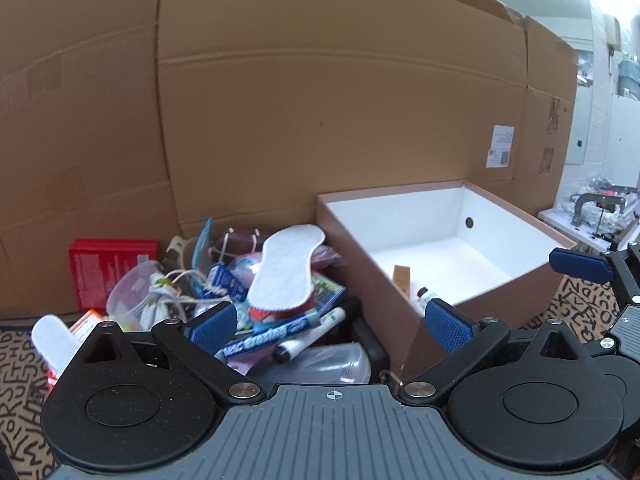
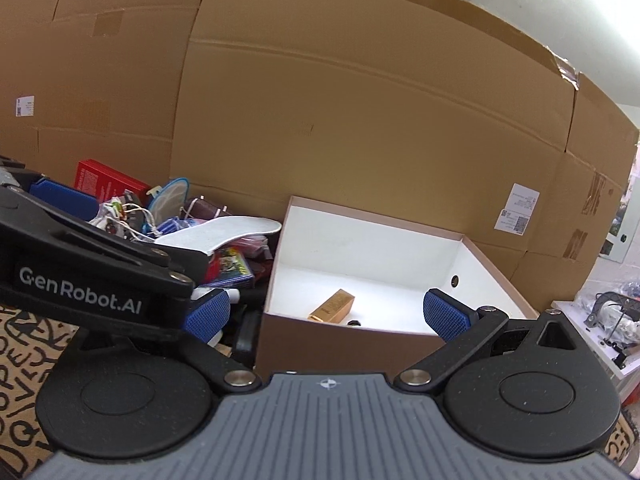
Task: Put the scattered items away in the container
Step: 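Withdraw both tools from the pink box back to the pile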
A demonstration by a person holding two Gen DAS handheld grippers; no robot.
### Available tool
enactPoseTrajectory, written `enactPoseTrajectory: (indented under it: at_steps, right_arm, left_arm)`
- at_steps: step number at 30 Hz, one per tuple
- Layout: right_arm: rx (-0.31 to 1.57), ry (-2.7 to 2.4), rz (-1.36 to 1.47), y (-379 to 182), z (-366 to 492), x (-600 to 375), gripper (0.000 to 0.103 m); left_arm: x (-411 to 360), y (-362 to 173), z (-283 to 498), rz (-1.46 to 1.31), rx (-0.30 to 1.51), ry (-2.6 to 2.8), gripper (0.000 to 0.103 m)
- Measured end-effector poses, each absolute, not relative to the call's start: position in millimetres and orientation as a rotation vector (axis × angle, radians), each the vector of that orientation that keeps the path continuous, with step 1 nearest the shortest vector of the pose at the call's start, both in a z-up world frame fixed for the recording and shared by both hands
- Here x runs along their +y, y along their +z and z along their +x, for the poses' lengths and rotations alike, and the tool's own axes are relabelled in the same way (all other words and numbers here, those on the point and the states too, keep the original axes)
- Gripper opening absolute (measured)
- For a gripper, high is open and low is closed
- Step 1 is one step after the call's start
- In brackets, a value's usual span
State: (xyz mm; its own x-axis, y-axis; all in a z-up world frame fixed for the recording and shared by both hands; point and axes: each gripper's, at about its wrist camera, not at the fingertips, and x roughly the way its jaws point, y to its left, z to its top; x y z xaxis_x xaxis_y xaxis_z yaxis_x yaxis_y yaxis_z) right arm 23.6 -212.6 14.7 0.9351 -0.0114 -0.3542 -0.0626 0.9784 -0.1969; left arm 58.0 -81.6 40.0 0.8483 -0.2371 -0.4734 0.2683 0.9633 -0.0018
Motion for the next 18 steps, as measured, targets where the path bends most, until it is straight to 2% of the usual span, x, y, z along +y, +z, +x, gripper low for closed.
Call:
enactPoseTrajectory:
  at_steps: [9,18]
  right_arm:
    - [0.407,0.075,-0.135,-16.9,0.5,-202.7,0.103]
    - [0.564,0.2,-0.01,-65.8,12.0,-188.3,0.103]
  left_arm:
    - [-21.3,0.2,35.2,0.044,0.543,-0.15,0.103]
    - [30.0,-45.9,38.5,0.021,0.663,-0.063,0.103]
